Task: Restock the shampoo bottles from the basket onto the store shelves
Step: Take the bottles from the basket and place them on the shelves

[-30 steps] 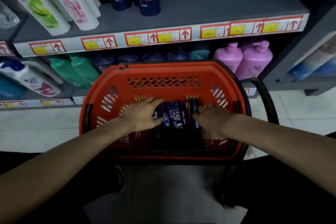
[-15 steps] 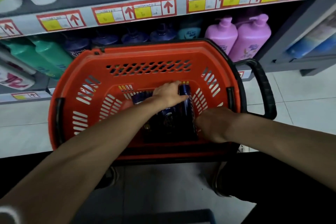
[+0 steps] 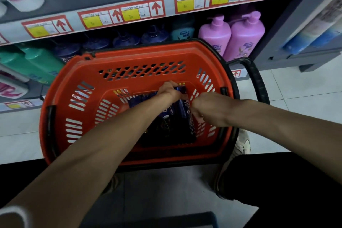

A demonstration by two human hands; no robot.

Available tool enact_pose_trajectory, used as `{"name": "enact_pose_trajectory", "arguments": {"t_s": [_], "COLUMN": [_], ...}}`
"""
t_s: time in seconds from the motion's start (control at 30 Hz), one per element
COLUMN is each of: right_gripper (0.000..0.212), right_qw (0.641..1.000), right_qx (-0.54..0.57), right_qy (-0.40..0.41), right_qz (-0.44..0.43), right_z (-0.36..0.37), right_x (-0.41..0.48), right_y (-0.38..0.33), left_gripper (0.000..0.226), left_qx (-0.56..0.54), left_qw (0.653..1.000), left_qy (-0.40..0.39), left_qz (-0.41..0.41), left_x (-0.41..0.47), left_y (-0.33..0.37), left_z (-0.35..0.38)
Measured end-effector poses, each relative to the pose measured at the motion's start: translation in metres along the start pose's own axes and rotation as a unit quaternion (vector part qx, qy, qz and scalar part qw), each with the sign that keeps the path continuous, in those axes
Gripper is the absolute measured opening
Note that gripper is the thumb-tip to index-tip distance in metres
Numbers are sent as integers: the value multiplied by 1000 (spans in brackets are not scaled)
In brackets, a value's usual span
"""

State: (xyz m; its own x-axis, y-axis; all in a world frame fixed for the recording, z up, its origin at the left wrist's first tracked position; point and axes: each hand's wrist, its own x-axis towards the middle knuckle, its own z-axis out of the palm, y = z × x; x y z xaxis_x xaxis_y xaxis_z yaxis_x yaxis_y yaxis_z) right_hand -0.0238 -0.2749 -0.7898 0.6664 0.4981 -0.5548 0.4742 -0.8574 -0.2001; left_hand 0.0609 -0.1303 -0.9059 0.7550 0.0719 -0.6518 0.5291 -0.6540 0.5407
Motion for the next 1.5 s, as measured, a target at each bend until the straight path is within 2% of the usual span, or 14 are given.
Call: {"name": "enact_pose_trajectory", "arguments": {"t_s": [0.1, 0.37, 0.43, 0.57, 0.63, 0.73, 0.83, 0.97, 1.03, 1.2, 1.27, 1.33, 1.43, 1.5], "right_gripper": [28, 34, 35, 39, 36, 44, 70, 83, 86, 79, 83, 83, 63, 61], "right_qw": [999, 991, 990, 990, 991, 991, 984, 953, 935, 896, 884, 880, 878, 874], "right_qx": [38, 101, 104, 69, 57, 84, 160, 270, 304, 349, 352, 355, 356, 368], "right_qy": [-9, -42, -47, -66, -63, -31, 21, 110, 162, 256, 288, 294, 294, 288], "right_qz": [16, 70, 83, 104, 105, 100, 76, 78, 81, 97, 106, 113, 127, 135], "right_z": [-3, -9, -12, -14, -15, -18, -25, -42, -55, -66, -62, -61, -68, -74], "right_x": [-6, 8, 13, 14, 10, 7, 6, 11, 13, 13, 13, 15, 19, 22], "right_y": [-3, -1, -1, -9, -14, -21, -29, -40, -44, -57, -62, -66, -67, -66], "left_gripper": [68, 89, 91, 73, 76, 69, 81, 51, 49, 47, 53, 56, 54, 55], "left_qx": [-58, -141, -154, -148, -145, -157, -189, -238, -261, -310, -344, -370, -381, -382], "left_qw": [998, 984, 983, 986, 986, 983, 977, 961, 952, 937, 925, 916, 911, 911], "left_qy": [-31, -94, -91, -79, -78, -72, -62, -42, -29, 18, 24, 26, 53, 82], "left_qz": [-13, -58, -45, 5, 32, 55, 80, 135, 155, 163, 159, 153, 148, 132], "left_x": [-10, -52, -67, -91, -101, -111, -121, -144, -155, -167, -167, -166, -165, -164], "left_y": [-6, -34, -37, -27, -17, -3, 7, 24, 31, 26, 24, 27, 35, 36], "left_z": [-13, -50, -55, -79, -99, -132, -160, -187, -197, -199, -190, -181, -176, -176]}}
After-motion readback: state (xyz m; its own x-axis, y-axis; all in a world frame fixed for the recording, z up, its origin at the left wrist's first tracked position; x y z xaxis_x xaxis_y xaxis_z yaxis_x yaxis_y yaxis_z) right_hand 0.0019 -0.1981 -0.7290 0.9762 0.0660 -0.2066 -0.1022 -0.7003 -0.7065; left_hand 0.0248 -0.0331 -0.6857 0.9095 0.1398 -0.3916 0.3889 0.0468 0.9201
